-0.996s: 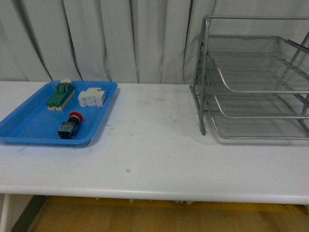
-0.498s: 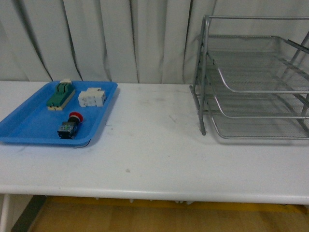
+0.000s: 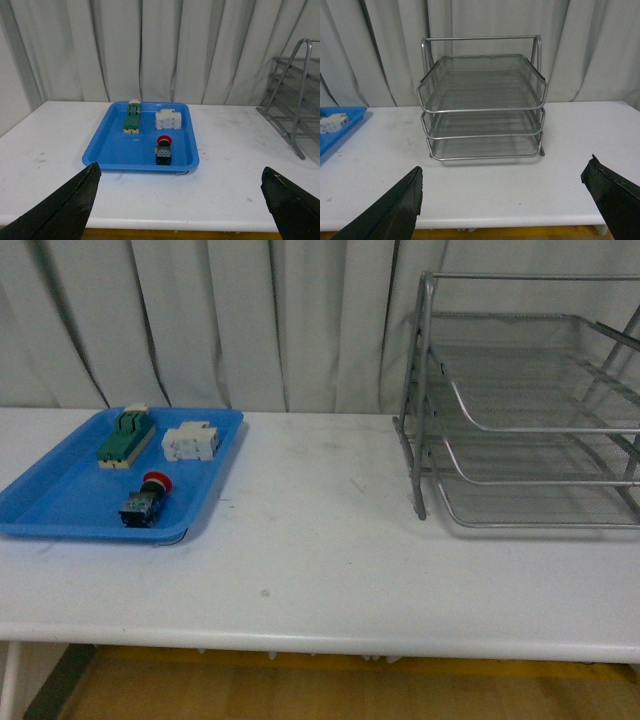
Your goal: Place button on rack with both arms
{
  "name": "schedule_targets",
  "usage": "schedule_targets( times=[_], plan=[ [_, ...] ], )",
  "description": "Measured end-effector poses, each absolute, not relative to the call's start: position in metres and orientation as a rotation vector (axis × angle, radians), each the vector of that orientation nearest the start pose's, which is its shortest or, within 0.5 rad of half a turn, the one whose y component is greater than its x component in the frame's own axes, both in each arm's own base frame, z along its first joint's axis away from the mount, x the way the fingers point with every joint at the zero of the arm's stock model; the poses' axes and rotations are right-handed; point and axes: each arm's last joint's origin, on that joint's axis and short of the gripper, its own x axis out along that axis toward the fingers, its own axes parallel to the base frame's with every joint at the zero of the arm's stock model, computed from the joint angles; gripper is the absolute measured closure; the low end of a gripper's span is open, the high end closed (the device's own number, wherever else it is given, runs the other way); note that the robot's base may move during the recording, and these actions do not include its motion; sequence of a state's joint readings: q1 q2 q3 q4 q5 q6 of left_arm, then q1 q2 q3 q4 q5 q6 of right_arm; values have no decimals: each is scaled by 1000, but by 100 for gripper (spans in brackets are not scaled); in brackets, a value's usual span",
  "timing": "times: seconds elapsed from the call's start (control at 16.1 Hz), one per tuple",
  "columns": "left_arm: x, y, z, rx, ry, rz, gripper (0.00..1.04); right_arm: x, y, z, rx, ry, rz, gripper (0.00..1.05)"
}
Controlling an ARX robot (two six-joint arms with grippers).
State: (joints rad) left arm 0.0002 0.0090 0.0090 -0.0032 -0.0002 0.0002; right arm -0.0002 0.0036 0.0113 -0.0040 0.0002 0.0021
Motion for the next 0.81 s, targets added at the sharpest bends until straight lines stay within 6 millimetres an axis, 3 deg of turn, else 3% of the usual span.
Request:
schedule_targets(
  times=[0.56, 0.62, 0.68, 0.81],
  plan=[
    [98, 0, 166, 0, 3, 0, 7, 97, 0, 167, 2, -4, 0, 6],
    [98, 0, 166, 0, 4, 0, 7, 97, -1, 164, 56, 165, -33, 6],
    [98, 0, 166, 0, 3, 0, 7, 105, -6, 167, 141, 313, -97, 6],
    [98, 0, 166, 0, 4, 0, 7, 128, -16, 190, 207, 264, -153, 6]
  ],
)
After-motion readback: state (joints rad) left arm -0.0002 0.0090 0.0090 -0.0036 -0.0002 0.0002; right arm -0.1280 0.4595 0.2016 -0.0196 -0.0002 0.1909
